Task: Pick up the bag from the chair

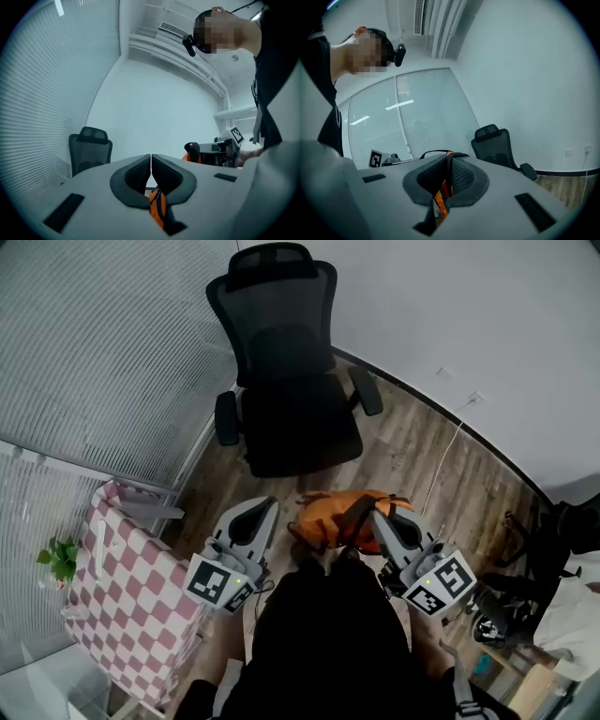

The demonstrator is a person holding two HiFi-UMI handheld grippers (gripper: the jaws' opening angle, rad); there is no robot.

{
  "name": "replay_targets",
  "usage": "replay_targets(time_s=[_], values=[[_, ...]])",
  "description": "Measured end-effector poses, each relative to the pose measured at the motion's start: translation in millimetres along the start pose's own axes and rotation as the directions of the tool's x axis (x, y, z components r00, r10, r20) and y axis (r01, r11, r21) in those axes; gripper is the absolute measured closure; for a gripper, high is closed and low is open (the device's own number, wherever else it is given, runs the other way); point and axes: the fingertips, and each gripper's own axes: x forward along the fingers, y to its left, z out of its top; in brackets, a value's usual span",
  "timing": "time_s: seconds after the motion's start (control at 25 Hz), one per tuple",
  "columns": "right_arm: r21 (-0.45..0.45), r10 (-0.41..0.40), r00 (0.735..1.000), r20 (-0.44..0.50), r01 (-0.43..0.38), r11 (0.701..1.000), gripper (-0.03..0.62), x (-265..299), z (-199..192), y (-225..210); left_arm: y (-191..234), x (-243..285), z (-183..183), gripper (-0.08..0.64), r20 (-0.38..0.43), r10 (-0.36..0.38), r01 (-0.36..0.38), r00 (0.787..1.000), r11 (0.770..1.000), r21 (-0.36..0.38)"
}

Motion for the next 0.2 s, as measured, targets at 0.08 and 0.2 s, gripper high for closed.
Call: replay_targets(time_s=[0.08, 0.2], values=[[-0.001, 0.009, 1.000, -0.005, -0.009, 1.000, 0.568, -1.4, -2.1, 1.1, -2.0, 1.5, -1.8, 0.526, 0.001, 0.001, -0.001, 1.000, 1.000, -0.003], [-0.004, 0.021, 1.000, -0.011, -0.021, 1.000, 0.568, -4.3, -4.1, 2.4, -6.4, 3.9, -3.6, 0.526, 0.003, 0.000, 0.000, 1.000, 1.000, -0.007]])
